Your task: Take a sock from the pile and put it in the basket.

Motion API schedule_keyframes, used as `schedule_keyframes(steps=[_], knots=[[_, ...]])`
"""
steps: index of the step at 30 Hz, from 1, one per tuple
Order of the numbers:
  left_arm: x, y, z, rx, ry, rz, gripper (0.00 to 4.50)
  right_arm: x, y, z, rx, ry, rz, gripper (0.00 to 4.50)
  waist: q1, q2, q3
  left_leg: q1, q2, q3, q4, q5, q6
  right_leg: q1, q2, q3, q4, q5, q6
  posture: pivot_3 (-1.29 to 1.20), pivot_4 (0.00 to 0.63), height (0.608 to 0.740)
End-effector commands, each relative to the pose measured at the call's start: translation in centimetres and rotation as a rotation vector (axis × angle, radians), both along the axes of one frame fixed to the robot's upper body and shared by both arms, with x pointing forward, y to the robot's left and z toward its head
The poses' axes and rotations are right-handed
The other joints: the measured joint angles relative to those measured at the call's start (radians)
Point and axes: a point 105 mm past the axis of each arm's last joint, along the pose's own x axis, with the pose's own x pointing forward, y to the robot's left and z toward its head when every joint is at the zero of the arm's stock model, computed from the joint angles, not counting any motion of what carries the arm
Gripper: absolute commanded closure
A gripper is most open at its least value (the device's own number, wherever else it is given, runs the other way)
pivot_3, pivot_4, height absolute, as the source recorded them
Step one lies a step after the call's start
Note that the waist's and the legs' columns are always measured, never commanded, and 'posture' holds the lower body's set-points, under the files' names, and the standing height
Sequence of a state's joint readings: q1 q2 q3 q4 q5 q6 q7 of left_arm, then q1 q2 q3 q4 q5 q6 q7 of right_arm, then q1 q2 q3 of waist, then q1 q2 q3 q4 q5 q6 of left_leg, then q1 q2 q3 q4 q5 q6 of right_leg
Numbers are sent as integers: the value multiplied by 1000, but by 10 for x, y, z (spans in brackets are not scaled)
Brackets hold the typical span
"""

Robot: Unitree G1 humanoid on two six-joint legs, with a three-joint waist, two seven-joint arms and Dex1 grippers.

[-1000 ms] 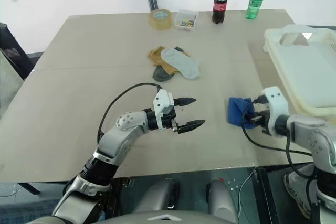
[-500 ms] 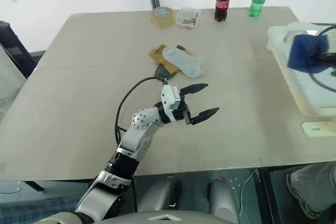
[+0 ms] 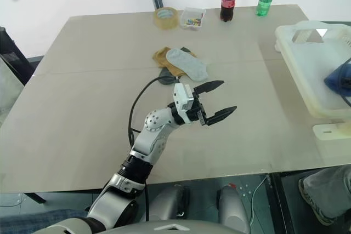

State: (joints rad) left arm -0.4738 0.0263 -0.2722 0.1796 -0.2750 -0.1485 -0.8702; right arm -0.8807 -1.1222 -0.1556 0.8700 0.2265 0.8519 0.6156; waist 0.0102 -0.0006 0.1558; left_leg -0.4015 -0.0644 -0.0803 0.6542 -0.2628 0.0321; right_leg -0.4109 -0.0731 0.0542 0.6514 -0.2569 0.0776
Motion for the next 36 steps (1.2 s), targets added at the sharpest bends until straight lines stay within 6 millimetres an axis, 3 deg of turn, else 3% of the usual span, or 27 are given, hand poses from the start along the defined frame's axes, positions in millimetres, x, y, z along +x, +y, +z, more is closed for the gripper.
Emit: schedule_keyframes(steps=[1,5,8,10,12,13,15,16,18,23,26,30,36], knots=[[0,0,6,-17,-32,1,0,-4,-5,22,-196,3,79,400,1,0,0,0,0,0,0,0,0,0,0,0,1,0,0,0,150,740],[-1,1,5,-14,-34,2,0,-9,3,49,-419,2,192,400,4,1,0,0,0,0,3,0,0,0,0,0,5,0,0,0,150,740],[1,4,3,-6,-31,20,0,-8,28,81,-503,-93,282,400,-3,3,0,0,0,0,5,0,0,0,0,1,6,0,0,0,150,740],[4,8,2,-1,-5,40,0,-4,54,94,-505,-189,361,400,-9,3,0,1,1,0,6,0,0,0,1,1,7,0,0,0,150,740],[5,11,-1,22,17,57,0,2,99,95,-452,-325,513,400,-17,1,0,2,2,-1,7,0,0,1,2,1,8,0,0,0,150,740],[4,13,-2,36,24,61,0,3,125,83,-400,-375,611,400,-22,0,0,2,4,-1,8,-2,3,1,3,1,8,0,0,0,150,740],[2,16,-4,50,29,65,0,-2,153,64,-333,-415,710,400,-22,-4,0,2,5,-2,11,-3,4,2,5,0,9,0,0,0,150,740],[0,20,-6,62,52,65,0,-6,166,45,-308,-417,759,400,-18,-3,0,1,5,-4,12,-3,3,3,4,-2,9,0,0,0,150,740],[-4,30,-12,72,110,73,0,-16,180,4,-259,-366,816,400,-1,-3,0,0,3,-5,14,-3,3,3,2,-3,10,0,0,0,150,740],[-12,64,-31,122,228,152,0,-48,199,-50,-62,-326,903,400,5,-2,0,-1,0,-4,15,-2,2,1,0,-1,10,0,0,0,150,740],[-20,87,-46,189,285,220,0,-74,203,-70,22,-293,975,400,3,-2,0,0,1,-4,14,-3,4,2,0,-1,10,0,0,0,150,740],[-29,123,-57,236,347,353,0,-97,190,-89,43,-210,1018,400,-2,-2,0,6,3,-4,14,-5,6,7,1,-1,10,0,0,0,150,740],[-44,161,-61,288,390,480,0,-110,174,-89,40,-206,1063,400,1,-2,0,7,3,-4,14,-5,6,8,0,-2,9,0,0,0,150,740]])
